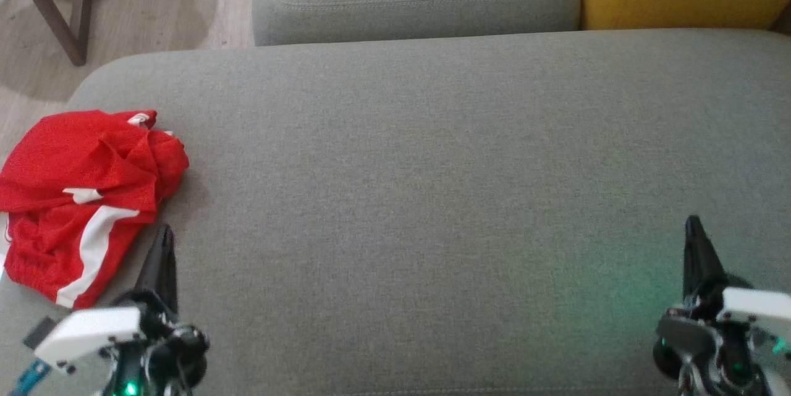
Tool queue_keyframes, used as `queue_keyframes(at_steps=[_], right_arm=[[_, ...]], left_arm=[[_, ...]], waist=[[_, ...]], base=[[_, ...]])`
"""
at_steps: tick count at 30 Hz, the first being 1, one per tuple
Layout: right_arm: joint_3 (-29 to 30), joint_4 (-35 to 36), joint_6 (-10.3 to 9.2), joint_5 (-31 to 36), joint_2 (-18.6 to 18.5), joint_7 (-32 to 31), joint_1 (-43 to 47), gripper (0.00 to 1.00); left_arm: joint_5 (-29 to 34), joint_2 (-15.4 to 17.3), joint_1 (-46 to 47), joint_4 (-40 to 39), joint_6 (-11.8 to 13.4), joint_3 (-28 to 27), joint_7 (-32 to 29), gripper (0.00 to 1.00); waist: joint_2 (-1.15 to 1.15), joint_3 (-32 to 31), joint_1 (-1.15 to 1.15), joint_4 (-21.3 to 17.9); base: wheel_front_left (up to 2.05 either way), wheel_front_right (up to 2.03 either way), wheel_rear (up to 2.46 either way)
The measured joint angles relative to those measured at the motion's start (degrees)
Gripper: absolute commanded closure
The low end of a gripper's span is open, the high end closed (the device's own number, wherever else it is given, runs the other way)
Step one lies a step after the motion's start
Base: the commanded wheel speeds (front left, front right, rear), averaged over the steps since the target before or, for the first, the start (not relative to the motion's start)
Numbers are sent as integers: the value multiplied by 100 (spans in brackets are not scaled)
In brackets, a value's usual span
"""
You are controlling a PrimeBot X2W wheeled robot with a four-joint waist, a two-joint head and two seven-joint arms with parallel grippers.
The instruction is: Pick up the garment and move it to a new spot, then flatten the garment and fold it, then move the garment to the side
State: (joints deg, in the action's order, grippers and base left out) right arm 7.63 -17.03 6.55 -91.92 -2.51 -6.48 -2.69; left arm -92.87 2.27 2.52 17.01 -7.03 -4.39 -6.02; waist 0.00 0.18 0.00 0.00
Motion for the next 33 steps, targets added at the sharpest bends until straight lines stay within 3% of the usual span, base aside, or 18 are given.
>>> queue_keyframes(at_steps=[16,33], right_arm=[[-134,-100,-3,140,15,159,205,0],[-299,242,-2,1876,-156,455,91,0]], left_arm=[[118,-40,-182,151,5,203,191,0],[1599,-30,13,-174,5,355,469,0]], waist=[[0,3,0,13],[0,11,0,22]], base=[[0,0,0],[0,0,0]])
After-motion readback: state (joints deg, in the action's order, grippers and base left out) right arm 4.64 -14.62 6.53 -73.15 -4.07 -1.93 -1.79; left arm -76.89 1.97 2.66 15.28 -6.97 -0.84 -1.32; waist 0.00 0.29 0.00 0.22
